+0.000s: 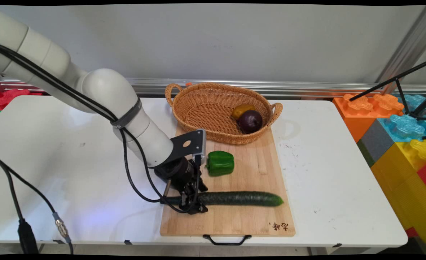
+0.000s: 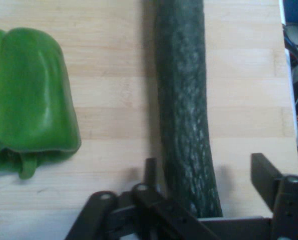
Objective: Place the picked object on the cutting board
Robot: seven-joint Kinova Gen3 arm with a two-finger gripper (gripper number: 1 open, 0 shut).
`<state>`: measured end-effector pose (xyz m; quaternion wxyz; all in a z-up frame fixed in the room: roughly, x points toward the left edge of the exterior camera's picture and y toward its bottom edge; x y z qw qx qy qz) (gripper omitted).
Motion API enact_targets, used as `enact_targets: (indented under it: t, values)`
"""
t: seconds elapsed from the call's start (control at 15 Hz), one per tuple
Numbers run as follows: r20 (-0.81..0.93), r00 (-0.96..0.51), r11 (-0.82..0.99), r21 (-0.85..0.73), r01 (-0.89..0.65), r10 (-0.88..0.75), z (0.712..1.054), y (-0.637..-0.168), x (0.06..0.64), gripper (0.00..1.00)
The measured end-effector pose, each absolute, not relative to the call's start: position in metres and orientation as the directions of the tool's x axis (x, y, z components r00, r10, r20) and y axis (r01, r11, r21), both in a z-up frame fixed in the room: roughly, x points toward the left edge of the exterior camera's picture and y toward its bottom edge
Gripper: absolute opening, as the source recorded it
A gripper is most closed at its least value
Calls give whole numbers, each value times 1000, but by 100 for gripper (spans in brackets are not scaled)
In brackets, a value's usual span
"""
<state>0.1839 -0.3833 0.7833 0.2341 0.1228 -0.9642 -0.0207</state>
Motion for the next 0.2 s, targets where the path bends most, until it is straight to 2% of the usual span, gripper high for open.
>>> enact_targets:
  t: [0.2]
  values:
    - [446,-860,968,91,-232,-248,787,-386,184,100]
